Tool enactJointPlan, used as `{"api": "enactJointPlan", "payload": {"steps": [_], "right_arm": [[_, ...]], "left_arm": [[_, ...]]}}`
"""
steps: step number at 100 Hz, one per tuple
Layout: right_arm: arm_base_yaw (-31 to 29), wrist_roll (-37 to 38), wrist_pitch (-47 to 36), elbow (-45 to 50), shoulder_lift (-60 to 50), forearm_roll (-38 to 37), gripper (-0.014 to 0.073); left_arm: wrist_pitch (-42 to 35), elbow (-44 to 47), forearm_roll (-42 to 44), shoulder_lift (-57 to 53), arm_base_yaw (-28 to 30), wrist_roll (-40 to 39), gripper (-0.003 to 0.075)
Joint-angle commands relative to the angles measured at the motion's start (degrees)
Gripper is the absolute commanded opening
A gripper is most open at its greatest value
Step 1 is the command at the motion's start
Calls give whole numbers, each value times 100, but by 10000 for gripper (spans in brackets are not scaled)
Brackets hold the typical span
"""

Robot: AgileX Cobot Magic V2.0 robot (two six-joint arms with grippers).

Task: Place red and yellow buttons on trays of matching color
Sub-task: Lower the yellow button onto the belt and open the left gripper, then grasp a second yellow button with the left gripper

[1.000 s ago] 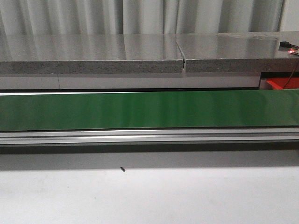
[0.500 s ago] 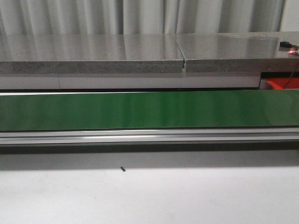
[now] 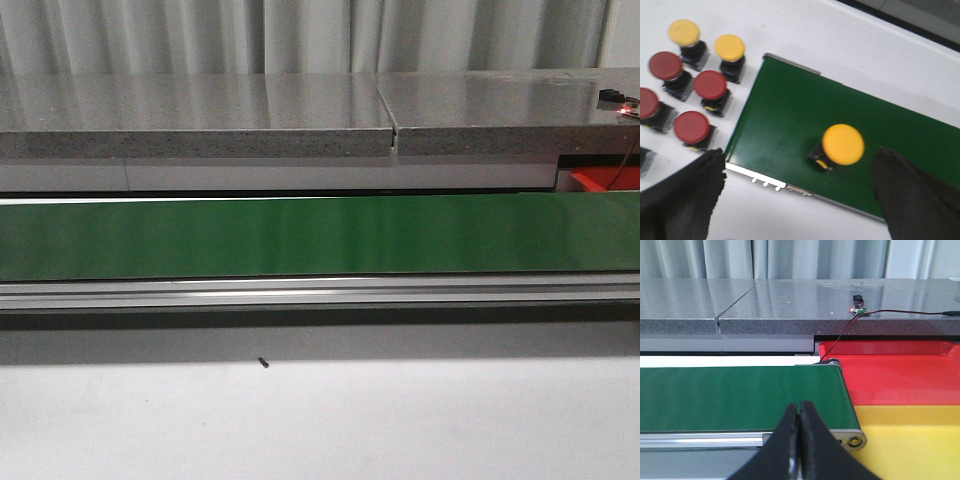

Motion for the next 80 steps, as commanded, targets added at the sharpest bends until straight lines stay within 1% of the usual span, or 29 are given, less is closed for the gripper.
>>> {"api": "enactJointPlan", "payload": {"steps": [1, 34, 56, 80], "right_arm": [[-16, -15, -423, -90, -102, -68, -91], [-16, -15, -423, -90, -102, -68, -91], [-16, -15, -423, -90, -102, -68, -91], [-16, -15, -423, -90, -102, -68, -91]], "left_arm": [[-42, -143, 94, -153, 242, -90, 587], [78, -143, 226, -89, 1202, -90, 587], [212, -69, 226, 262, 1867, -79, 587], [212, -69, 226, 725, 2248, 52, 587]]}}
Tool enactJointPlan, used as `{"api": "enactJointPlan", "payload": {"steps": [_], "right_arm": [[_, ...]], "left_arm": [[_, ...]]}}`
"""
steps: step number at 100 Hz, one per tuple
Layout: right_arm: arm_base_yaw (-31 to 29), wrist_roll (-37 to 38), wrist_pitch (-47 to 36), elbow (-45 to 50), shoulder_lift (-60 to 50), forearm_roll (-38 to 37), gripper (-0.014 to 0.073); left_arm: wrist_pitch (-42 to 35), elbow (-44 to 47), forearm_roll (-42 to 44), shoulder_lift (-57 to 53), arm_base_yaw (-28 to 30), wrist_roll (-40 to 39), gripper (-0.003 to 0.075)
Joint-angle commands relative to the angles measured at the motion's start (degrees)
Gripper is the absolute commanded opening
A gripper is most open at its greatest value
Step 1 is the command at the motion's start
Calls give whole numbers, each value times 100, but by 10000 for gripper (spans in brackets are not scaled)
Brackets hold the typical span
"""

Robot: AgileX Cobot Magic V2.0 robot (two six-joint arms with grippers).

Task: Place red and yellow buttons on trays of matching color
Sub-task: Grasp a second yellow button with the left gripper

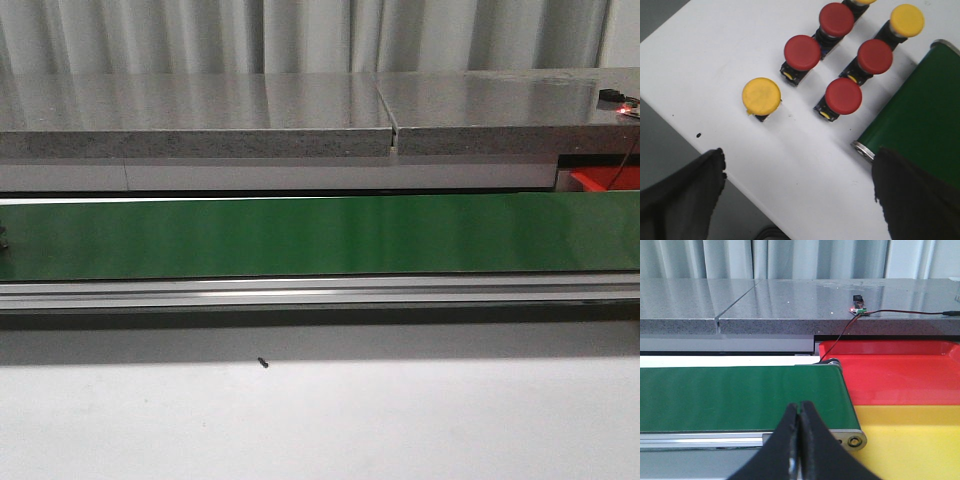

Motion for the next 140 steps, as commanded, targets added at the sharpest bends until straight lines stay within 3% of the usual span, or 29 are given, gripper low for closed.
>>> {"api": "enactJointPlan", "payload": {"steps": [1, 94, 104, 128, 140], "right_arm": [[-16, -15, -423, -90, -102, -68, -91], [-16, -15, -423, -90, -102, -68, -91], [-16, -15, -423, -90, -102, -68, -91], [-16, -15, -423, -90, -102, -68, -91], [-16, -15, -423, -90, -102, -68, -91]], "left_arm": [[-203, -143, -42, 62, 114, 26, 587], [-1193, -154, 150, 2098, 175, 64, 580], [-1287, -154, 163, 2173, 175, 64, 513], [-1505, -154, 163, 2173, 175, 64, 270], [-1507, -154, 163, 2163, 175, 64, 235]]}}
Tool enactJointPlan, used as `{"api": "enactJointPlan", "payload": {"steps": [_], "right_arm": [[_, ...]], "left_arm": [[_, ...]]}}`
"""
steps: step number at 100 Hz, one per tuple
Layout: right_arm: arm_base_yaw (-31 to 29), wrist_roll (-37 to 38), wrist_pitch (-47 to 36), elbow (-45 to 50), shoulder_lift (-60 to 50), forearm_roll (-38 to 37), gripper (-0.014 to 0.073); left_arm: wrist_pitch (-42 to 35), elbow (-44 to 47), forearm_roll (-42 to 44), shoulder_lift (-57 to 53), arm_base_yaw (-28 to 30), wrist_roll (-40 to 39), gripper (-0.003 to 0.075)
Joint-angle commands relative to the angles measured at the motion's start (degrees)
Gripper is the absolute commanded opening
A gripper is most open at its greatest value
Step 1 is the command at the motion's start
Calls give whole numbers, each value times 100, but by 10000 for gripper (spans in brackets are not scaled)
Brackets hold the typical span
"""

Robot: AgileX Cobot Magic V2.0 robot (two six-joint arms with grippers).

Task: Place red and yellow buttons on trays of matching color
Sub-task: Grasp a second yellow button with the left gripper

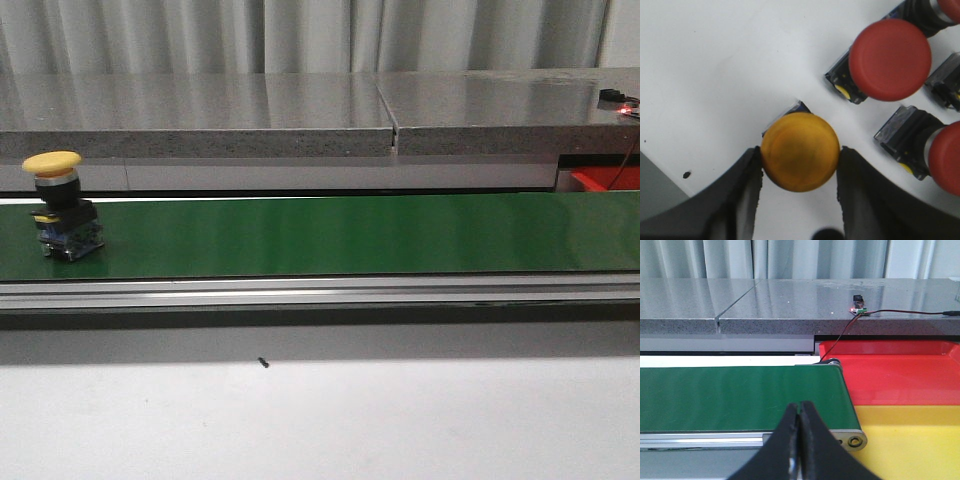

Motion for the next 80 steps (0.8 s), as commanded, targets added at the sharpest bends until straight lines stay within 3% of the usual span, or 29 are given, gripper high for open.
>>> {"api": "enactJointPlan", "payload": {"steps": [1, 43, 63, 80], "right_arm": [[-16, -15, -423, -90, -102, -68, -91], [-16, -15, -423, -90, -102, -68, -91], [-16, -15, -423, -90, -102, -68, -91], [-16, -15, -423, -90, -102, -68, -91]], "left_arm": [[-205, -154, -15, -210, 9, 7, 235], [479, -199, -15, -1570, -28, 174, 235], [877, -623, -444, -2094, -42, 580, 235], [1054, -1120, -617, -2089, -408, 711, 234]]}}
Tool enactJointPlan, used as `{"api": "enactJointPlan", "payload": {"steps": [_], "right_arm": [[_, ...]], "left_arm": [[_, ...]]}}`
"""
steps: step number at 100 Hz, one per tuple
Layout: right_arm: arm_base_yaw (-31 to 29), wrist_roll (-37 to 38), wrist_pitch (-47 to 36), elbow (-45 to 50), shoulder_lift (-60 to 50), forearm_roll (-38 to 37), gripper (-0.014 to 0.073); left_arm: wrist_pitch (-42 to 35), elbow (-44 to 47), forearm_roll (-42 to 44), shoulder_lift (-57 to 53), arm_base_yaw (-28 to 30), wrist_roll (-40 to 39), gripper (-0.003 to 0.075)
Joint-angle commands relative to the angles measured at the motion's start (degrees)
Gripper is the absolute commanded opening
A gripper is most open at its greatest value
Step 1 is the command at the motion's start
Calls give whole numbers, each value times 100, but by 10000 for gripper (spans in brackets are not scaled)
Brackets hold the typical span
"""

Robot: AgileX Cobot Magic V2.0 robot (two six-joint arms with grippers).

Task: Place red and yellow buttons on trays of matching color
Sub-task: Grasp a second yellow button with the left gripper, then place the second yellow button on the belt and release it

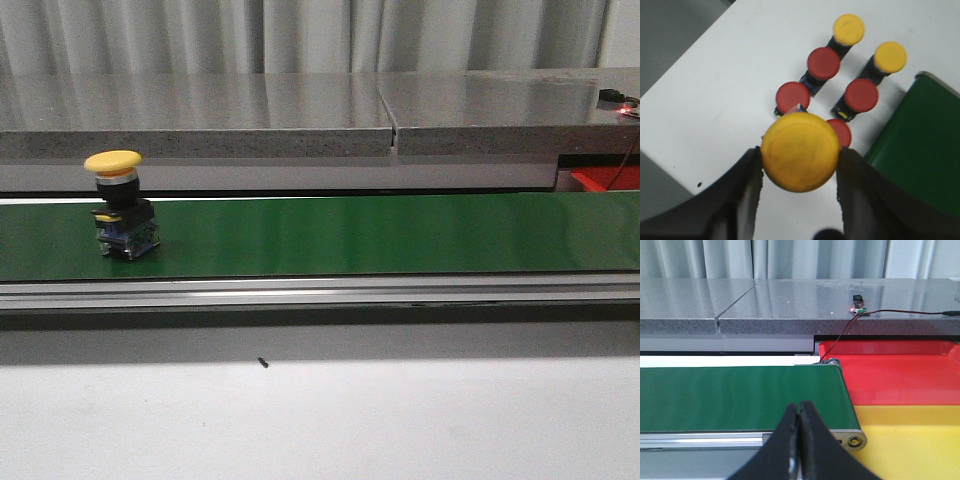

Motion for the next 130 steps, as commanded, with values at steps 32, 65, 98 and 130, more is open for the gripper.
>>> {"api": "enactJointPlan", "payload": {"steps": [32, 65, 98, 130], "right_arm": [[-16, -15, -423, -90, -102, -68, -91], [-16, -15, -423, -90, -102, -68, -91], [-16, -15, -423, -90, -102, -68, -91], [-16, -15, -423, -90, -102, -68, -91]], "left_arm": [[-118, -532, -199, 60, -1236, 66, 233], [-205, -532, -199, 776, -1987, 66, 233], [-201, -532, -217, 1083, -2083, 150, 503], [-203, -532, -245, 781, -2130, 150, 589]]}}
